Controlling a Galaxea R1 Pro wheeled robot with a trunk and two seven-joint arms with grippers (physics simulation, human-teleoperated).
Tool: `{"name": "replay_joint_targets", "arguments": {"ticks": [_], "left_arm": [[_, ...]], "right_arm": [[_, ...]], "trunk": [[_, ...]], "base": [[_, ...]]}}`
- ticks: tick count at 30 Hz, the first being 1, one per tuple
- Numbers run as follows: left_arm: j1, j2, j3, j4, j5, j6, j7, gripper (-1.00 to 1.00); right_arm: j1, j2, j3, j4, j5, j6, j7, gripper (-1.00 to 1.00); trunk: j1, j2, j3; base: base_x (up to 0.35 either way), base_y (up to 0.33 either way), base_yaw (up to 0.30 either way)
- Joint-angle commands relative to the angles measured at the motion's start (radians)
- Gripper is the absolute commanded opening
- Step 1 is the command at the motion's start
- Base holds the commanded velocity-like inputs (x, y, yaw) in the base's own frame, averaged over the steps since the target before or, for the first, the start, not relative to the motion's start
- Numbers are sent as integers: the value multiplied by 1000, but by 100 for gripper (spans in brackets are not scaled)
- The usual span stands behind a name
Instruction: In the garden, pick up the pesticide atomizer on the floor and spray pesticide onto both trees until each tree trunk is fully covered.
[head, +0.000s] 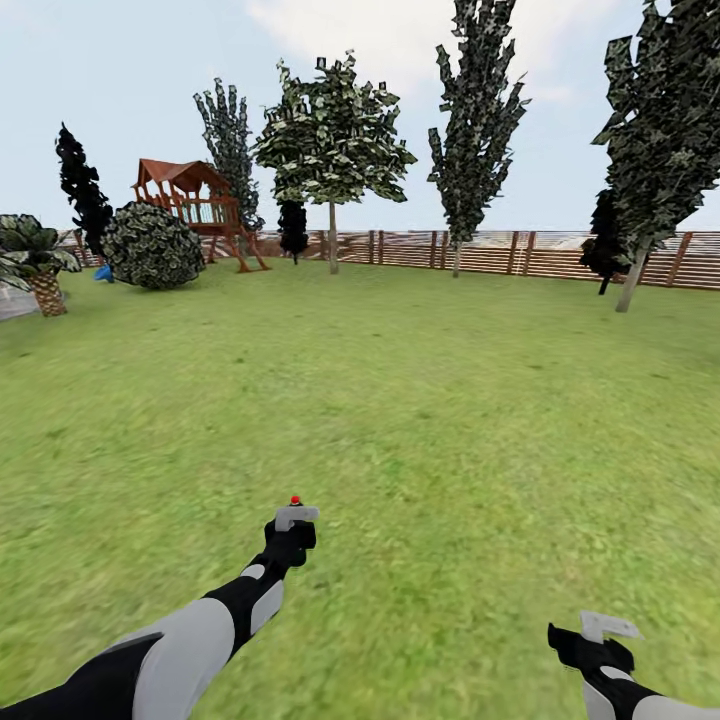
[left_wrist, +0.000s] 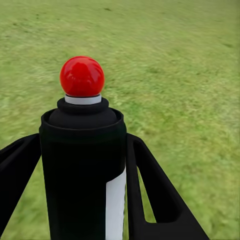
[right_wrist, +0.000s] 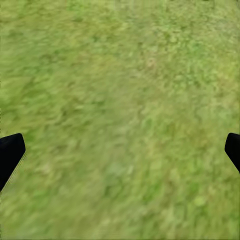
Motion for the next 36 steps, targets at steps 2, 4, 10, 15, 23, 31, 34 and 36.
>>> {"name": "replay_joint_targets", "arguments": {"ticks": [2,4,10,15,23,31,34,36], "left_arm": [[0,0,0,0,0,0,0,-100],[0,0,0,0,0,0,0,-100],[0,0,0,0,0,0,0,-100],[0,0,0,0,0,0,0,-100],[0,5,1,-1,0,0,0,-100],[0,29,1,-2,0,0,0,-100],[0,30,1,-2,0,1,0,-100],[0,31,1,-2,0,1,0,-100]], "right_arm": [[0,0,0,0,0,0,0,100],[1,0,0,0,0,0,0,100],[1,0,0,0,0,0,0,100],[6,0,0,0,0,-1,0,100],[18,10,0,1,-1,-1,0,100],[44,28,1,0,0,-2,0,100],[44,28,1,0,1,-2,0,100],[44,26,1,0,1,-3,0,100]], "trunk": [[0,0,0],[0,0,0],[0,0,0],[0,0,0],[0,0,0],[0,0,0],[0,0,0],[0,0,0]], "base": [[350,0,0],[350,29,0],[350,95,0],[350,124,0],[350,127,67],[350,127,2],[350,123,0],[350,121,0]]}}
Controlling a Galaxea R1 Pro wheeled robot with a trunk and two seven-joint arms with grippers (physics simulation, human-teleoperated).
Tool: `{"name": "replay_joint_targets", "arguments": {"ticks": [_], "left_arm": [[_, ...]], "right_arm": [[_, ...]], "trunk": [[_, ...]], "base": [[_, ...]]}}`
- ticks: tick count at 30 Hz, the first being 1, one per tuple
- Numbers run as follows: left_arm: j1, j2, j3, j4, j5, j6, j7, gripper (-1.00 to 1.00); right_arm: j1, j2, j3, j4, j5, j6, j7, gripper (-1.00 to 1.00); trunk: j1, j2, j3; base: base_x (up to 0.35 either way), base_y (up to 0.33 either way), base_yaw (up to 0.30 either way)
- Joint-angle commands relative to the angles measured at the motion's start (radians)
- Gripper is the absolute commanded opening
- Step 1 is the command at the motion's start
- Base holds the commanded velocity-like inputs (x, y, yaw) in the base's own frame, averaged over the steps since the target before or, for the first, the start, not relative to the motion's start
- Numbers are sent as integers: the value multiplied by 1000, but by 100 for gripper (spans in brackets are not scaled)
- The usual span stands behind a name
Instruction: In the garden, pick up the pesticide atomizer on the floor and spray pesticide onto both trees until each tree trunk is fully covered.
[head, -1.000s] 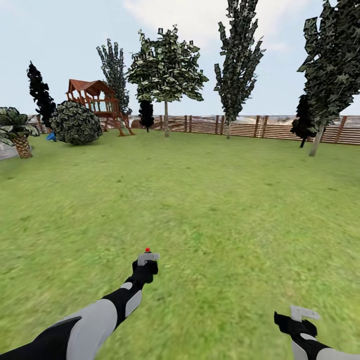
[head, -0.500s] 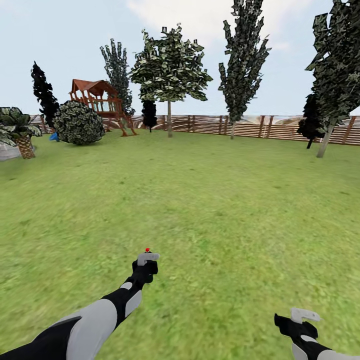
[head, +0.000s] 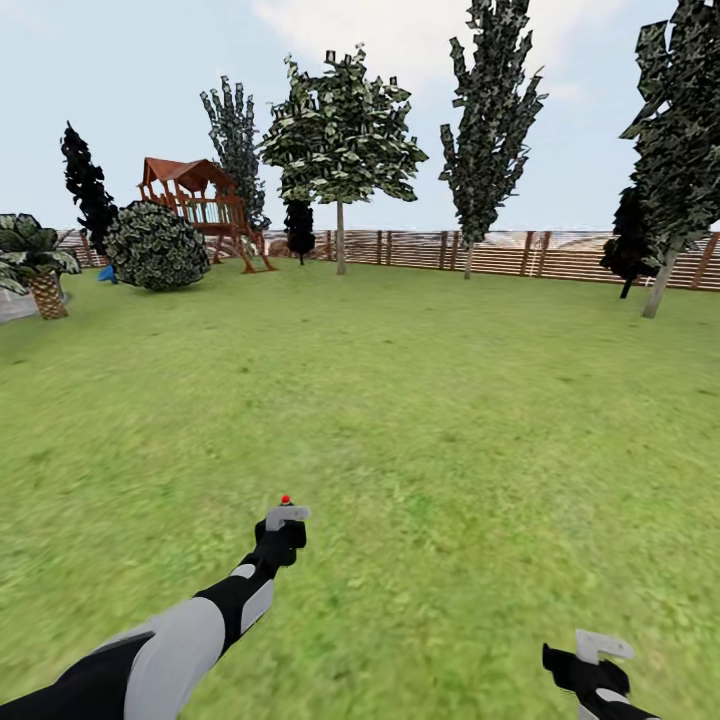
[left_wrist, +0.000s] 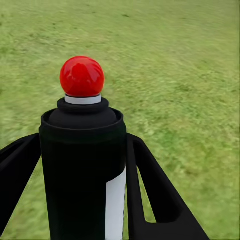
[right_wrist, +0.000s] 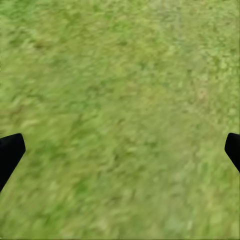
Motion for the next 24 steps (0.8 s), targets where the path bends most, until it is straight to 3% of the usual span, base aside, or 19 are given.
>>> {"name": "replay_joint_targets", "arguments": {"ticks": [1,13,24], "left_arm": [[0,0,0,0,0,0,0,-100],[0,6,0,0,0,2,1,-100],[0,5,0,0,0,2,2,-100]], "right_arm": [[0,-2,0,0,0,0,0,100],[0,-5,1,0,1,0,0,100],[0,-4,2,0,1,0,0,100]], "trunk": [[0,0,0],[0,0,0],[0,0,0]], "base": [[350,119,0],[350,108,0],[350,9,0]]}}
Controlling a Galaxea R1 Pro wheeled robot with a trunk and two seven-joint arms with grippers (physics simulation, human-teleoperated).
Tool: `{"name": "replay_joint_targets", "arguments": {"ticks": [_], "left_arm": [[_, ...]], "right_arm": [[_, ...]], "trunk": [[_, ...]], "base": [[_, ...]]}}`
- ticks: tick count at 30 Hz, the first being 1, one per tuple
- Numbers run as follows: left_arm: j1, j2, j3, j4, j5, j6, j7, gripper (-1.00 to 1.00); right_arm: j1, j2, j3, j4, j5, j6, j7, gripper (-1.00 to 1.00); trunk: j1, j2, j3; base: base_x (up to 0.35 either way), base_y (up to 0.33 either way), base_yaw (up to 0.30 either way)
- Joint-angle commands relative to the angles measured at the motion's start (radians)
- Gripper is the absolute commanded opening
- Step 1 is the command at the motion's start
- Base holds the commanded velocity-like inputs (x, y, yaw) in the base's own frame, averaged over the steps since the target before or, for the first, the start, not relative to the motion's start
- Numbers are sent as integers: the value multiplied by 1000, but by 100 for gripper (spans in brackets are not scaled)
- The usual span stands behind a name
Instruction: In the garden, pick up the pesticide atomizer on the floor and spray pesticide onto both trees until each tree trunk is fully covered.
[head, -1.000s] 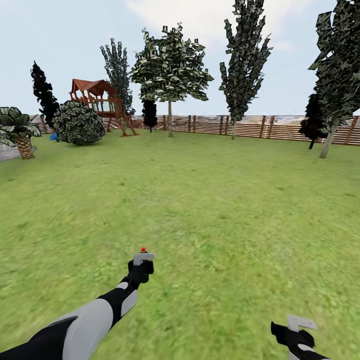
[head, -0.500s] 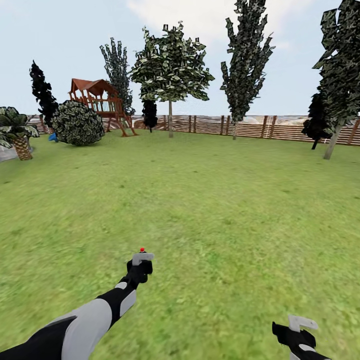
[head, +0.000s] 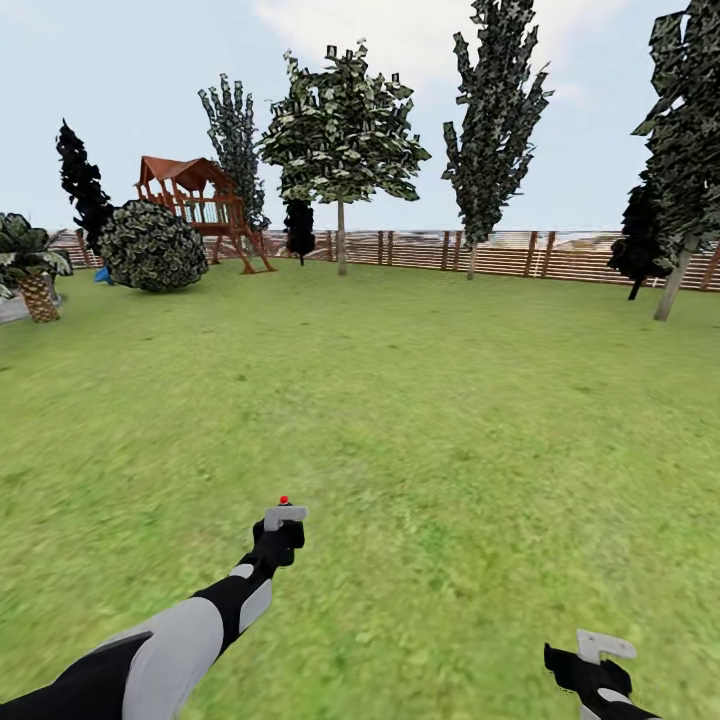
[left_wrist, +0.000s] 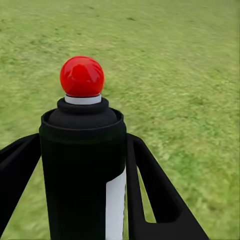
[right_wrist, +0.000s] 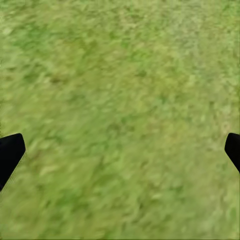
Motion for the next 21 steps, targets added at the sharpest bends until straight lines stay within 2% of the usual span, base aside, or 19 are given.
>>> {"name": "replay_joint_targets", "arguments": {"ticks": [1,14,18,21], "left_arm": [[0,0,0,0,0,0,0,-100],[0,1,0,0,0,0,0,-100],[0,1,0,0,0,0,0,-100],[0,1,0,0,0,0,0,-100]], "right_arm": [[0,1,1,0,0,0,0,100],[3,11,3,1,0,2,1,100],[3,16,3,1,50,2,1,100],[3,15,2,1,67,2,2,100]], "trunk": [[0,0,0],[0,0,0],[0,0,0],[0,0,0]], "base": [[350,0,0],[350,0,0],[350,0,0],[350,0,0]]}}
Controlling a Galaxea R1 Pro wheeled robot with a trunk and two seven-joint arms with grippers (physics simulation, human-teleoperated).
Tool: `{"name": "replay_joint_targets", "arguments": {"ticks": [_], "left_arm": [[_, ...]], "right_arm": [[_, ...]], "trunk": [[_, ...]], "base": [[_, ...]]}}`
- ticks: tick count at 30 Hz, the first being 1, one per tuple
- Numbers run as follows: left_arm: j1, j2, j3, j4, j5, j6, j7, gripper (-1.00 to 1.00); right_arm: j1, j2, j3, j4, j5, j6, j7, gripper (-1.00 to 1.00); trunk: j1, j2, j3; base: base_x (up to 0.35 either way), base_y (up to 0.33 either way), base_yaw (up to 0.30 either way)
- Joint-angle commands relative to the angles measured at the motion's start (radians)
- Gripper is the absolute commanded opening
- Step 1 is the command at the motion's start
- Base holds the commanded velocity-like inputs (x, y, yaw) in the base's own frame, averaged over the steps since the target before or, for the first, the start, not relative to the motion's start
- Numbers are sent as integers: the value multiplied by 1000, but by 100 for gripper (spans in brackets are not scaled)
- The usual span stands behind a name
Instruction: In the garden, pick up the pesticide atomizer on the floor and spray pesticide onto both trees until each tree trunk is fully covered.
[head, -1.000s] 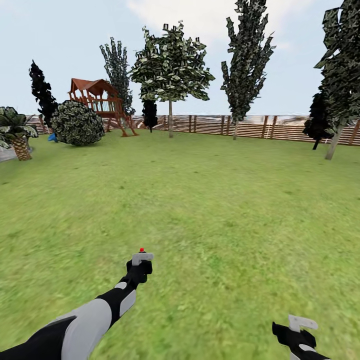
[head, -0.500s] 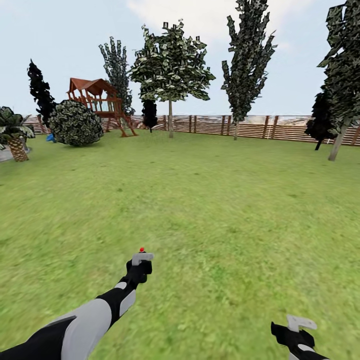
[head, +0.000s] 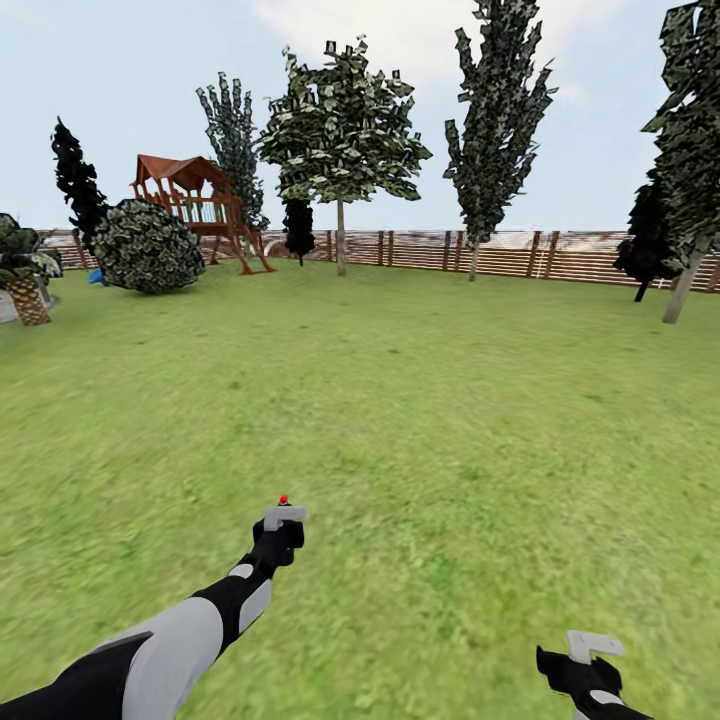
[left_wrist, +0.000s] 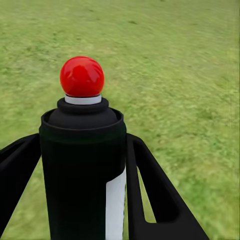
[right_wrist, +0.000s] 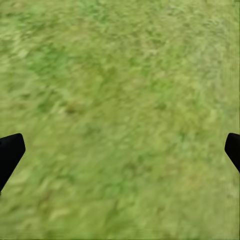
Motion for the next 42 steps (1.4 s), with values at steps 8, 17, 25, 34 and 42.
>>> {"name": "replay_joint_targets", "arguments": {"ticks": [8,17,25,34,42], "left_arm": [[0,-3,0,1,0,0,0,-100],[0,-3,0,1,0,0,0,-100],[0,-3,0,1,0,0,0,-100],[0,-3,0,1,0,0,0,-100],[0,-3,0,1,0,0,0,-100]], "right_arm": [[0,-2,-1,0,5,0,0,100],[1,-2,0,0,5,0,0,100],[1,-1,0,0,5,0,0,100],[1,0,1,0,5,1,0,100],[2,0,0,0,5,1,0,100]], "trunk": [[0,0,0],[0,0,0],[0,0,0],[0,0,0],[0,0,0]], "base": [[350,0,0],[350,0,0],[350,0,0],[350,0,0],[350,0,0]]}}
